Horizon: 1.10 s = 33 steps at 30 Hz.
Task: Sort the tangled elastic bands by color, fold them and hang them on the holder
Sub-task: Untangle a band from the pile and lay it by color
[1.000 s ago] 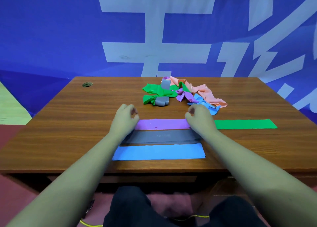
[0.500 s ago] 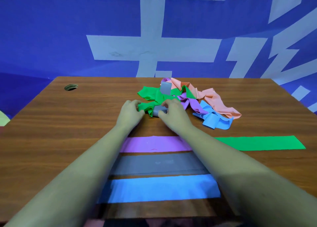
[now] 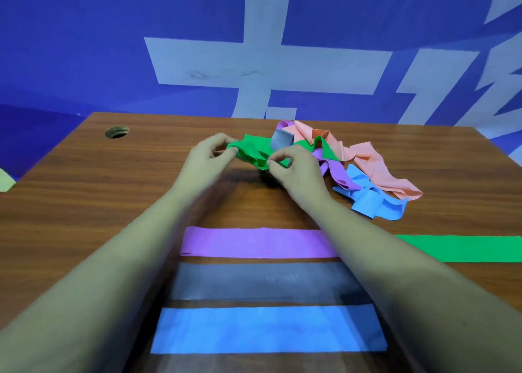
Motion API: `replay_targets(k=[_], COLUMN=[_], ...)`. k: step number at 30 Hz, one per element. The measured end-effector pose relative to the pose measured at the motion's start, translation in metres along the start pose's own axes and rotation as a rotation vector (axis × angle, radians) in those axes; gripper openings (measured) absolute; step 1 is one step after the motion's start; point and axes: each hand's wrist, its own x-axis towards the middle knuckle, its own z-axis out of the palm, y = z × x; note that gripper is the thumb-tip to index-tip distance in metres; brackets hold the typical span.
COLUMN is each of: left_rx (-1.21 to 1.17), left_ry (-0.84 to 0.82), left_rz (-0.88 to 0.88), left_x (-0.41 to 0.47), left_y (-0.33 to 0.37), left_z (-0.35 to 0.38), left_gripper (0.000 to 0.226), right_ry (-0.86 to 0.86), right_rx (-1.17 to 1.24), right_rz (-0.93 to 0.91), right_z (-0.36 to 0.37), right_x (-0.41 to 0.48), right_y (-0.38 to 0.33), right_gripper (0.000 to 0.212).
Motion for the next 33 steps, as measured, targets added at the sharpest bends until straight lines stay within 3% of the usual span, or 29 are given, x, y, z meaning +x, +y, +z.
replay_targets(k=[4,7,11,14,17,21,23,27,29,33], left_rx=[-0.172,-0.319,-0.542,-0.711,-0.892,-0.963,-1.054,-1.05,-0.95,-0.771], left_ry=[0.084,0.106,0.06,0.056,-0.014,0.007,0.011,-0.109,-0.233,-0.41], left_rz=[-0.061,-0.115,-0.141,-0.137,-0.155,-0.215,-0.271,-0.51,-0.643,-0.671], left_x=[0.007,0.002,-0.01,-0.018,-0.027,-0.044,-0.052,-0.073,-0.088,-0.109], left_y=[0.041,0.076,0.114,0.141,0.165,0.187,0.185,0.171,0.165,0.158], left_z=[-0.023,-0.032,-0.043,-0.054,-0.064,-0.07,-0.073,-0.071,-0.063,-0.05], left_gripper=[0.013,0.017,0.016,0.011,0.042,0.025,0.029,0.04,0.044,0.073], right_ry=[-0.099,-0.139,-0.151,-0.15,-0.217,-0.38,-0.373,-0.248,-0.196,-0.099], right_rx=[-0.108,-0.132,0.079,0.267,0.517,0.81,0.918,0.919,0.812,0.79], right_rz=[0.022,0.092,-0.021,-0.017,0.078,0.129,0.166,0.22,0.237,0.296], right_z=[-0.017,-0.027,-0.044,-0.055,-0.067,-0.082,-0.09,-0.109,-0.117,-0.132], right_x=[-0.004,-0.012,-0.023,-0.031,-0.044,-0.069,-0.079,-0.092,-0.097,-0.1], right_y=[-0.015,-0.025,-0.067,-0.098,-0.119,-0.138,-0.145,-0.151,-0.152,-0.157], right_gripper=[0.007,0.034,0.059,0.038,0.016,0.007,0.007,0.005,0.016,0.024])
